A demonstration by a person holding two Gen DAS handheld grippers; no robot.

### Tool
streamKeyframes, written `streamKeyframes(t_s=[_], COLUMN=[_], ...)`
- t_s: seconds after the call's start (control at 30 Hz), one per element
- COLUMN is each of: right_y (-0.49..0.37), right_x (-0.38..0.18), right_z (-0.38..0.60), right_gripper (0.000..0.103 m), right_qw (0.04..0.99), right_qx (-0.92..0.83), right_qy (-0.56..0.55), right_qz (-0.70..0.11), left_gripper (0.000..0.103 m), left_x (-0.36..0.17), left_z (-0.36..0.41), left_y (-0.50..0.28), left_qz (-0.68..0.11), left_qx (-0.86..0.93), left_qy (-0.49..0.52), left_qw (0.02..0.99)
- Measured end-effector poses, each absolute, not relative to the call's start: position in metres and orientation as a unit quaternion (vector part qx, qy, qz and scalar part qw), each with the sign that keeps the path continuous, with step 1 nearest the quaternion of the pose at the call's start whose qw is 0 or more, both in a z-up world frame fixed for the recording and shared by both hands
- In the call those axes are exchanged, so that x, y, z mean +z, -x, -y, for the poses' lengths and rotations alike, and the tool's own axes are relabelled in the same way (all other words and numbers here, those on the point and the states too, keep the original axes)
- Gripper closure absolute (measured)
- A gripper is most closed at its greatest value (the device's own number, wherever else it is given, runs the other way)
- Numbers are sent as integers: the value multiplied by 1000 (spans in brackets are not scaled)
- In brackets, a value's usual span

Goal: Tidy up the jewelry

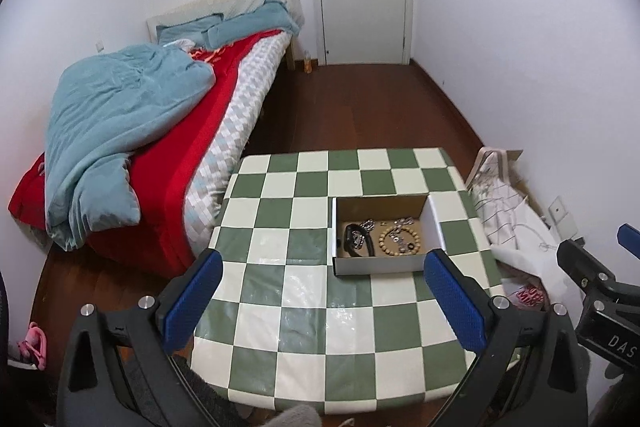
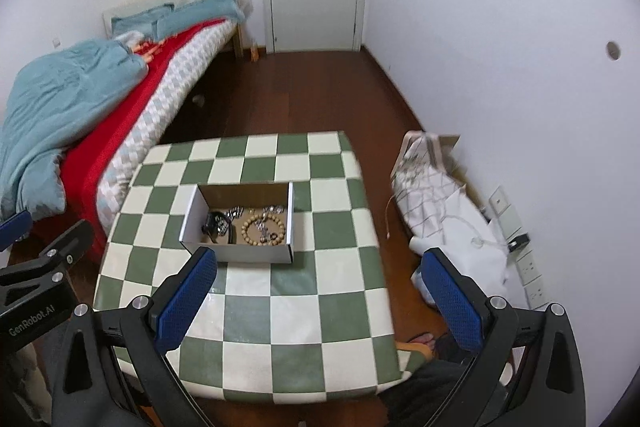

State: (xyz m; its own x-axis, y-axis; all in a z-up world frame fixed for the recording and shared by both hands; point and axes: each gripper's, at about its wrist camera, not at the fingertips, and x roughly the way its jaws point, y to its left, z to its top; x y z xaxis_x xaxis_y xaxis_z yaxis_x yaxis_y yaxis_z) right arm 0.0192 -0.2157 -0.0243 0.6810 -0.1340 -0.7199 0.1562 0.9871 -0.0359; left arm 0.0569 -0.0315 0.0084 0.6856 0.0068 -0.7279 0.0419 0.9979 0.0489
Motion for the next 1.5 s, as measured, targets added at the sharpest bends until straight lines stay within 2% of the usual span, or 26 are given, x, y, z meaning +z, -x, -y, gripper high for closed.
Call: streamKeyframes(t_s=[0.33,0.7,1.5], right_y=[35,63,-34], right_x=[17,30,3], right_z=[215,210,214], right_gripper=[0,0,0], right_qw=[930,930,914], right_qx=[-77,-63,-90], right_qy=[-15,-20,-6], right_qz=[-359,-362,-397], left_gripper=[0,0,0], left_x=[38,46,15], left_z=[27,26,35], left_y=[-18,-2,-77], left_qz=[-392,-404,-426], left_qx=[-27,-33,17], left_qy=[-4,-1,-20], left_qw=[920,914,904])
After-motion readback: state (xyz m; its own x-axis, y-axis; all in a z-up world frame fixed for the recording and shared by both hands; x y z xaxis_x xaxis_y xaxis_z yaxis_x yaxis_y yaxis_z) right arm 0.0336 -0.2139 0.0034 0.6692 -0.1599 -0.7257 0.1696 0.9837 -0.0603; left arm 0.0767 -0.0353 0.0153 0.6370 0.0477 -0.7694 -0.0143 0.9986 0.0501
